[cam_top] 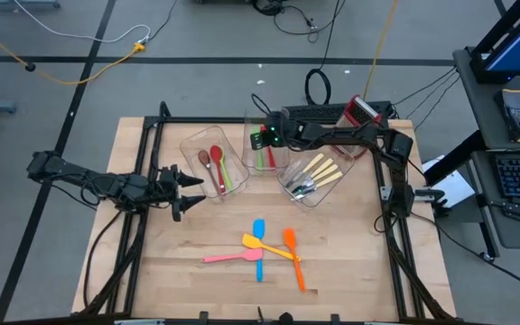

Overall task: Pick & Place Kitchen Items
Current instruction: Put the pink spatula into the middle transparent bin

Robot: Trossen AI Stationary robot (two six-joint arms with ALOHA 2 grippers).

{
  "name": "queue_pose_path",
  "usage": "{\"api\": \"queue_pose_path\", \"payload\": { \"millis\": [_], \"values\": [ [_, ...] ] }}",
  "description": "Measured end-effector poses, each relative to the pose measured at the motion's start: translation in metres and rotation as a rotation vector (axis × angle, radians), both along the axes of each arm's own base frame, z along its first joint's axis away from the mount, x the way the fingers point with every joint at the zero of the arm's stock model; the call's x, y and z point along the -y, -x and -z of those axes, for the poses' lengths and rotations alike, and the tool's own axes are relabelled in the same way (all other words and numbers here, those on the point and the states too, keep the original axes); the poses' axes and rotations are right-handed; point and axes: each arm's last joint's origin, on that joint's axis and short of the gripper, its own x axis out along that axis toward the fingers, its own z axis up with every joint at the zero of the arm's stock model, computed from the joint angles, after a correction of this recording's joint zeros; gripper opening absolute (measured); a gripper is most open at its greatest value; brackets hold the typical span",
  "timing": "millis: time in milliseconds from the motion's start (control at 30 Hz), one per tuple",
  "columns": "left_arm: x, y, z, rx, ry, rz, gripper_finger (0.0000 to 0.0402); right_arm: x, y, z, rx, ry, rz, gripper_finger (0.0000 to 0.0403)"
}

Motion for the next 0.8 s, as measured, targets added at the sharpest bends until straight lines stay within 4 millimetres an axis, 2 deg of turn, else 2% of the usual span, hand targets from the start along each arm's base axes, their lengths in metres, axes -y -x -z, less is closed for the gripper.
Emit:
{"api": "queue_pose_path", "payload": {
  "millis": [133, 333, 533, 800],
  "values": [
    [0.0, 0.0, 0.0, 0.0, 0.0, 0.0, 0.0306, -0.007, 0.0, -0.015, 0.032, 0.026, -0.022, 0.0062],
    [0.0, 0.0, 0.0, 0.0, 0.002, -0.001, 0.0306, -0.022, 0.002, -0.04, 0.049, 0.11, -0.104, 0.0007],
    [0.0, 0.0, 0.0, 0.001, 0.007, 0.001, 0.0306, -0.04, 0.005, -0.066, 0.063, 0.203, -0.2, 0.0003],
    [0.001, 0.0, -0.001, 0.013, 0.045, 0.021, 0.0306, -0.078, 0.019, -0.109, 0.099, 0.379, -0.367, 0.0001]
  ]
}}
